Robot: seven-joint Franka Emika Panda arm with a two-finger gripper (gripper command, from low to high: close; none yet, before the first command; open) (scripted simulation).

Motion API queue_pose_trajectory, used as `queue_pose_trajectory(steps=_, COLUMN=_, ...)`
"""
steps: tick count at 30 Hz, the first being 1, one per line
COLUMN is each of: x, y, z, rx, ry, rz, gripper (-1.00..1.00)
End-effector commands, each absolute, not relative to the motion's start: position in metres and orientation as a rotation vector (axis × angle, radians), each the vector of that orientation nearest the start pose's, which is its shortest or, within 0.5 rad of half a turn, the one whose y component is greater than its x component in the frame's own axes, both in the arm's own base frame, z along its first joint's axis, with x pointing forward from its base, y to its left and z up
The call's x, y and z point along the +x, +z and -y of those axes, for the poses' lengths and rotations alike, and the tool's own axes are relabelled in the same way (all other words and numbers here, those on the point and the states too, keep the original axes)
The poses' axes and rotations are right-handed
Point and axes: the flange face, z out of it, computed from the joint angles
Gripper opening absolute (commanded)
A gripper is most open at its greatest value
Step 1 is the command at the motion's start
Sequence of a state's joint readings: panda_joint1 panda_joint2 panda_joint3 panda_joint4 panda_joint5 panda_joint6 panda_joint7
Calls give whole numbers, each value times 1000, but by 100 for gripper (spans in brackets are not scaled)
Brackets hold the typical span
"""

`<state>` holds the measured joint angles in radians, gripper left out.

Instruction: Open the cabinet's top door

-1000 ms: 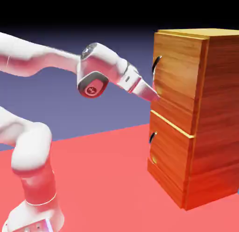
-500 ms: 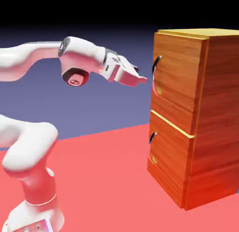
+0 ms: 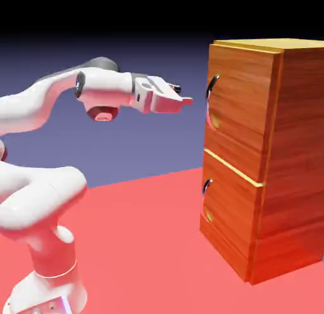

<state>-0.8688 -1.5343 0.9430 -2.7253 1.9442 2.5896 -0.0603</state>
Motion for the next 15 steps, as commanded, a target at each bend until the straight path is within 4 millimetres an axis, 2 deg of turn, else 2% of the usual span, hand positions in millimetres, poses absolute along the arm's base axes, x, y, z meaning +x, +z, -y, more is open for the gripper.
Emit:
queue_pose_trajectory(steps=1, x=308, y=551, z=-79, rx=-1783, ry=-1668, rz=-925, gripper=0)
queue_pose_trajectory(steps=9, x=340, y=513, z=-83, rx=-1754, ry=-1804, rz=-800, gripper=0)
queue_pose_trajectory(steps=11, x=340, y=512, z=-83, rx=-1754, ry=-1805, rz=-799, gripper=0)
queue_pose_trajectory(steps=15, x=383, y=513, z=-81, rx=-1754, ry=-1806, rz=-799, gripper=0)
